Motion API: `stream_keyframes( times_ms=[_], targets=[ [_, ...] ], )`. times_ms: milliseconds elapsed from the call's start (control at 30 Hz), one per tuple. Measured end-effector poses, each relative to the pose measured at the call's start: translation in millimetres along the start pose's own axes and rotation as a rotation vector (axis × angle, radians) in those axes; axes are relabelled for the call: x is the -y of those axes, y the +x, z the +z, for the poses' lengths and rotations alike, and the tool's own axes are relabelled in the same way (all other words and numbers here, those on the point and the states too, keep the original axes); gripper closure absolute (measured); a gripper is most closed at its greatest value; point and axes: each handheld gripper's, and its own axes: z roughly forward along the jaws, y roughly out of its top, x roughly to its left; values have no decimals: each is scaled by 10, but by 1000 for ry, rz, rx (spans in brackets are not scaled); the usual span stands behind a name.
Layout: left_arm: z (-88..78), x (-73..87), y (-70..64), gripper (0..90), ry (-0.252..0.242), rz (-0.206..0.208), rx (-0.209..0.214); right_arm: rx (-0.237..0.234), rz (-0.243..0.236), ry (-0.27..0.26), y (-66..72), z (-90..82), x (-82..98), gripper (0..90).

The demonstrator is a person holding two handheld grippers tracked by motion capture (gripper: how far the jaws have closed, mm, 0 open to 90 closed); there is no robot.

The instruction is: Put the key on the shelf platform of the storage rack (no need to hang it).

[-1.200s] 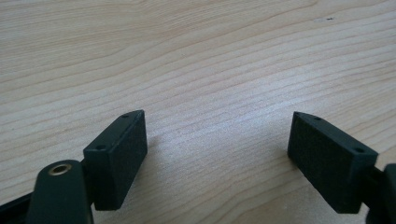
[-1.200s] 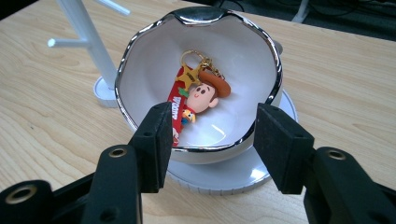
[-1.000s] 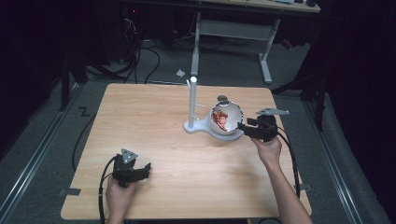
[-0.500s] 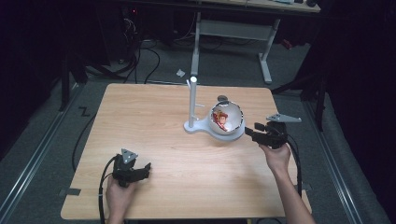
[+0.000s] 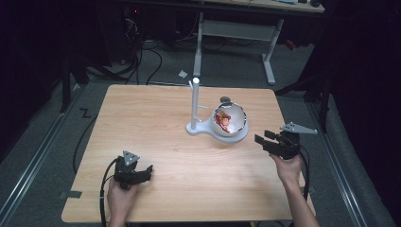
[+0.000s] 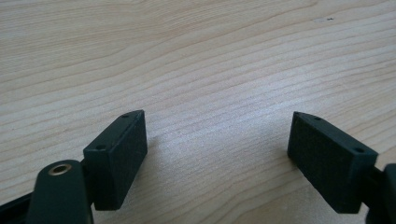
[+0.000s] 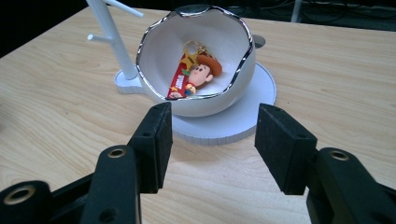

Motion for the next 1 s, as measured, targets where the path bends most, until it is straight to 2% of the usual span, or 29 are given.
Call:
stream_keyframes(
  times_ms=[467, 1000],
  targets=[
    [0, 0, 1, 202, 0, 2, 1, -33, 3, -14, 76, -109, 193, 462],
    [0, 1, 0, 202, -1, 1, 0, -65, -15, -12, 247, -93, 418, 456]
  ],
)
